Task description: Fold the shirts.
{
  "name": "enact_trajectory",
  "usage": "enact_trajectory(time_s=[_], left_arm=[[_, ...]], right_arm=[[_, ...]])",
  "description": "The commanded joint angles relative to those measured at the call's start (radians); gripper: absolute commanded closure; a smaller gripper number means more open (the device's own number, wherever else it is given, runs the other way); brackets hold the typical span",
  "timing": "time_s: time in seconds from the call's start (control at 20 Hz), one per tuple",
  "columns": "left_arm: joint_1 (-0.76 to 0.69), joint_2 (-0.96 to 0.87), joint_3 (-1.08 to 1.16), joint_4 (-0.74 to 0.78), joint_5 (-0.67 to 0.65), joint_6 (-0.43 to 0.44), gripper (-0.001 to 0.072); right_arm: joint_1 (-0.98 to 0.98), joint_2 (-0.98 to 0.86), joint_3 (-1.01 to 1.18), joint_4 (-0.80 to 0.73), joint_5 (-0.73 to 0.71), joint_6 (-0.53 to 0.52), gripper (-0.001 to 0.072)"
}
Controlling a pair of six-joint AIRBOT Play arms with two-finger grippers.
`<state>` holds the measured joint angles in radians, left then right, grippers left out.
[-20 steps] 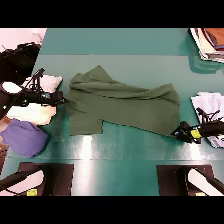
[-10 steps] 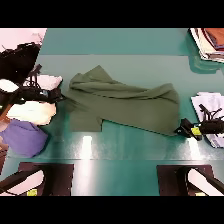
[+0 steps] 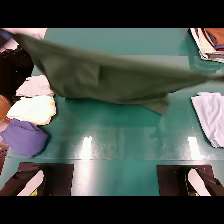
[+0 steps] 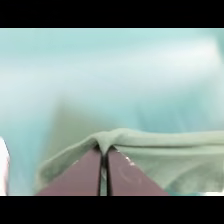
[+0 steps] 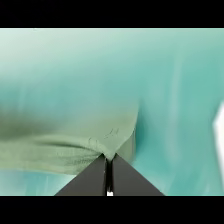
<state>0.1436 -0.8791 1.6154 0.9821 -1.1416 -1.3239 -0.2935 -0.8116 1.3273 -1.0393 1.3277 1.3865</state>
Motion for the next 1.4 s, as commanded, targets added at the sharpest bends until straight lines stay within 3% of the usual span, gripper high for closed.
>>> enact_trajectory(time_s=[0.0, 0.15, 0.25, 0.45, 0.65, 0.8, 1.0, 1.15, 1.35], left_arm=[[0.001, 0.030, 0.336, 0.003, -0.083, -0.072, 0.0681], [0.001, 0.031, 0.566, 0.001, -0.103, -0.116, 0.0681], [0.001, 0.031, 0.653, -0.013, -0.107, -0.139, 0.0681], [0.001, 0.025, 0.653, -0.015, -0.103, -0.143, 0.0682], [0.001, 0.022, 0.386, -0.031, -0.113, -0.143, 0.0681], [0.000, -0.029, 0.111, -0.056, -0.137, -0.141, 0.0681], [-0.012, -0.193, -0.163, -0.051, -0.144, -0.102, 0.0681], [-0.078, -0.387, -0.233, -0.043, -0.064, -0.035, 0.0681], [-0.109, -0.607, -0.232, -0.046, 0.183, 0.022, 0.0681]], right_arm=[[-0.002, 0.051, 0.364, -0.011, 0.001, 0.000, 0.0695], [-0.002, 0.027, 0.582, -0.022, 0.037, 0.023, 0.0695], [-0.002, -0.018, 0.719, -0.107, 0.123, 0.080, 0.0695], [-0.001, -0.080, 0.814, -0.166, 0.193, 0.098, 0.0695], [0.000, -0.169, 0.794, -0.144, 0.227, 0.109, 0.0695], [0.046, -0.251, 0.624, -0.091, 0.241, 0.109, 0.0695], [0.215, -0.452, 0.435, -0.213, 0.268, 0.108, 0.0695], [0.288, -0.641, 0.354, -0.279, 0.230, 0.108, 0.0695], [0.290, -0.836, 0.365, -0.200, 0.070, 0.107, 0.0695]])
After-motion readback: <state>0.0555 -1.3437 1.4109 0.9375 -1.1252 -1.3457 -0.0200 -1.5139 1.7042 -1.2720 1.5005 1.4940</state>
